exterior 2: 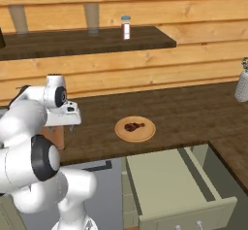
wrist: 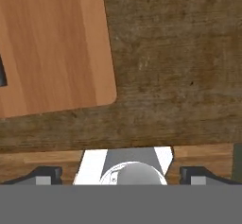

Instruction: Pick up the knife from the drawer and place it on the cutting board. Then place the meat from the plate to the cutting board.

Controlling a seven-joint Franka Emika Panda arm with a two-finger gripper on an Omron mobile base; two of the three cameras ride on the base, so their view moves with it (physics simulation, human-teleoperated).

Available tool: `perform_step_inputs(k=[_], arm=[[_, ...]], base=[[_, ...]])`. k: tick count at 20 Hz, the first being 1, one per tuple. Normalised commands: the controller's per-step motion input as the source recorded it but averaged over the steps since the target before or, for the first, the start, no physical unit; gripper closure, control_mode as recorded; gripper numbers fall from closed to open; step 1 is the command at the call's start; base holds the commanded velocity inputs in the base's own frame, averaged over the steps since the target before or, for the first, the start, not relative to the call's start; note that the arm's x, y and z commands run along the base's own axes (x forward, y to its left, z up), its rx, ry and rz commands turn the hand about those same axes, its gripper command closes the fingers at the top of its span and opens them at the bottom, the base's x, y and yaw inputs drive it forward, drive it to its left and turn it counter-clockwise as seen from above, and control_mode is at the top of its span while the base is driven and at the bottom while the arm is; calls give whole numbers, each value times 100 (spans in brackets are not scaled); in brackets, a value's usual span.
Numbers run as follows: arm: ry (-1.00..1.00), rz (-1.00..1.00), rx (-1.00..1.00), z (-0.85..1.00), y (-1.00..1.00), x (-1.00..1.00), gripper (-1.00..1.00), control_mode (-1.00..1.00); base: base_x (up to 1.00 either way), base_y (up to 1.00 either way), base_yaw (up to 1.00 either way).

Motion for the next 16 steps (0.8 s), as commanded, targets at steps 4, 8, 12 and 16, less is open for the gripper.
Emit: perform_step_inputs(k=[4,8,12,16], arm=[[0,-24,2,49,-100,9,-100,-100],[4,-34,3,18,-100,36,-100,-100],[9,-41,0,0,-100,50,-100,-100],[9,-40,1,0,-100,57,-100,-100]], base=[[0,0,0],[0,0,0],[0,0,0],[0,0,0]])
